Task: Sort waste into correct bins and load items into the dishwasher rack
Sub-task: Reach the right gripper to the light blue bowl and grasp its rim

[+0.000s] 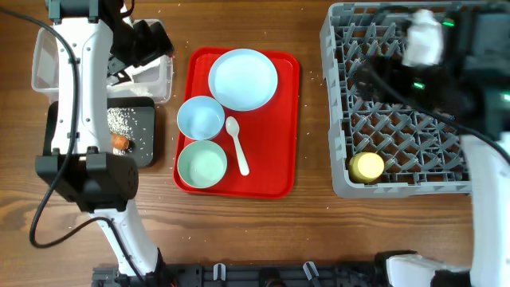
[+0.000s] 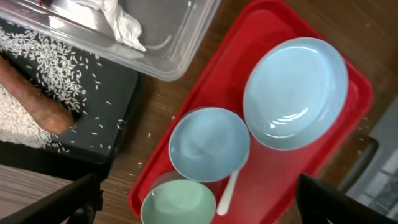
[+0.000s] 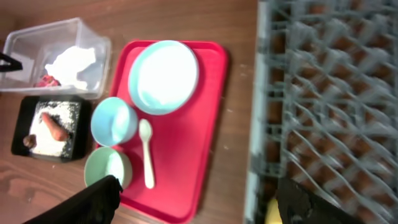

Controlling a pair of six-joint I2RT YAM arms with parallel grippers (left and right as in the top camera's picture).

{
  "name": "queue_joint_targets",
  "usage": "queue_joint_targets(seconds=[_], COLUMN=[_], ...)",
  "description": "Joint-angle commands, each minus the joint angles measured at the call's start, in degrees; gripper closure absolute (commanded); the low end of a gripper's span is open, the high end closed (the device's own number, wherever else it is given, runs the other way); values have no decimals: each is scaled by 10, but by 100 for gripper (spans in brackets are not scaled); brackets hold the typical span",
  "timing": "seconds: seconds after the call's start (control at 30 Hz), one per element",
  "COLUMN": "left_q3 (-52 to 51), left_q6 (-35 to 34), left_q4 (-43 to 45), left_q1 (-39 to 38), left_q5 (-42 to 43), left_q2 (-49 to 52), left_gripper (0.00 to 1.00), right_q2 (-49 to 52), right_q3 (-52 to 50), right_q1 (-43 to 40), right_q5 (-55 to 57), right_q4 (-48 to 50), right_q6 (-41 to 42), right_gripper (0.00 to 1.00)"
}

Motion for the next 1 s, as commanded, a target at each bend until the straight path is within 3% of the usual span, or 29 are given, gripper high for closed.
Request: queue_joint_targets(seconds=[0.0, 0.17, 0.4, 0.73, 0.97], left_q3=[1, 1, 1, 1, 1], left_q6=[-12, -10, -12, -12, -10], left_q4=[-6, -17, -49, -48, -49], left_q1=[-2, -4, -5, -22, -27], left_q5=[28, -18, -5, 0, 0], left_q2=[-82, -143, -149, -149, -149], left_gripper=[1, 1, 0, 0, 0], right_q2=[48, 153, 273, 348, 353], right_q3=[0, 0, 0, 0, 0], right_q1=[74, 128, 171, 181, 261], right_q5=[40, 38, 55, 76, 72], right_q4=[50, 119, 169, 180, 193], right_q6=[63, 88, 118, 148, 195], right_gripper=[16, 16, 18, 25, 25])
